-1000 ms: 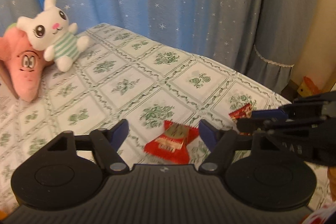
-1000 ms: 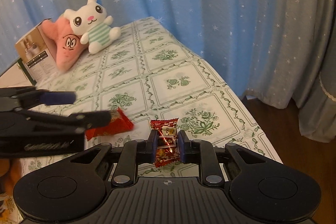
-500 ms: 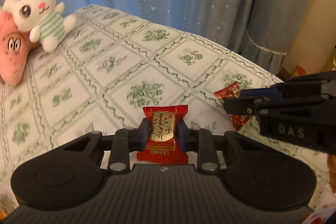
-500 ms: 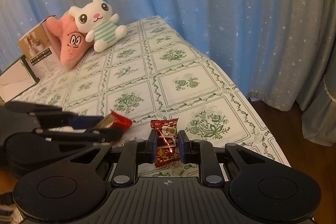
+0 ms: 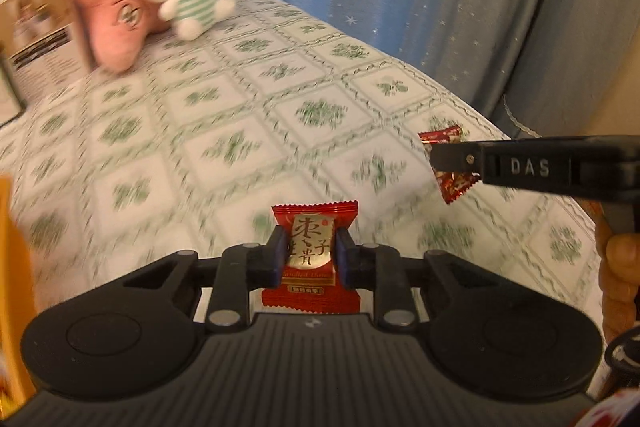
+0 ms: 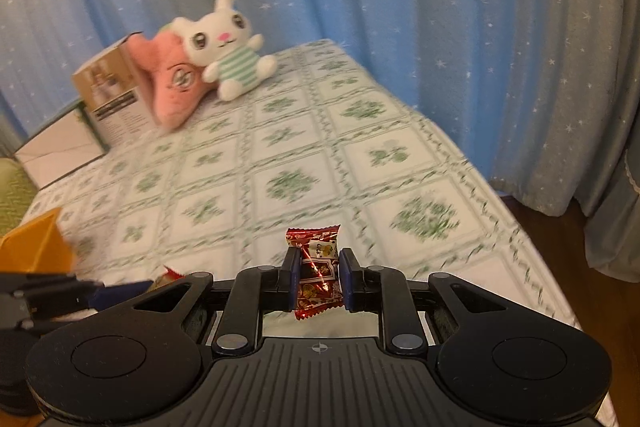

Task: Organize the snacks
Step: 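Carry both held red candies over the orange tray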

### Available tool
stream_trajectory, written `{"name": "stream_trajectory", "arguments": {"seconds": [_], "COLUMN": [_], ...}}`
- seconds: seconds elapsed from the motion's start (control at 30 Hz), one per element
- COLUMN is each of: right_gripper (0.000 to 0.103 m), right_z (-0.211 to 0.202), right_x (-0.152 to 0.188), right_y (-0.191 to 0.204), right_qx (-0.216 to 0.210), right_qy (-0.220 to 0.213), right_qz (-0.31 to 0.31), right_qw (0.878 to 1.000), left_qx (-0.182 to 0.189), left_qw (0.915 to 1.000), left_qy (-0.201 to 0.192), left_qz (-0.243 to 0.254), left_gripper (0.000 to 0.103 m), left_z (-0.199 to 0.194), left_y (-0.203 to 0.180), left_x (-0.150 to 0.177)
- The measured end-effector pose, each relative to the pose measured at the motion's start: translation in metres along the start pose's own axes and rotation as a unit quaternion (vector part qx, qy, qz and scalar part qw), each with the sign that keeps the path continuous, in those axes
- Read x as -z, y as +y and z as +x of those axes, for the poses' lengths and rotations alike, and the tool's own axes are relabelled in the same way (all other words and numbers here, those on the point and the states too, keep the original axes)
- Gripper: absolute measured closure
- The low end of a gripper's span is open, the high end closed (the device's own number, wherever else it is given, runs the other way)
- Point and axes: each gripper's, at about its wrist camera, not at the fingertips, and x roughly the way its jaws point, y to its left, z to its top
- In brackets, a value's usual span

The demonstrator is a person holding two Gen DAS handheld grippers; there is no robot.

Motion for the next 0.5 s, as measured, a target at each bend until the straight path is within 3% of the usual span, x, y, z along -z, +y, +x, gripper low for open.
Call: {"name": "stream_trajectory", "arguments": {"seconds": [0.3,0.5], "right_gripper": [0.082,0.082], "right_z": [-0.033,-0.035], "right_x": [0.052,0.078], "right_y": [0.039,0.05], "right_qx": [-0.035,-0.037], "right_qy": [0.024,0.05], "right_qz": [-0.029,-0.03], "right_qw": [0.999,0.998], "left_qx": [-0.025,-0.025], "left_qw": [0.9994,0.9994], "left_qy": [0.014,0.013], "left_qz": [-0.019,-0.018], "left_gripper": [0.081,0.08], "left_z": [-0.045,-0.047], "left_y": [-0.003,-0.002], "left_x": [0.076,0.086]}}
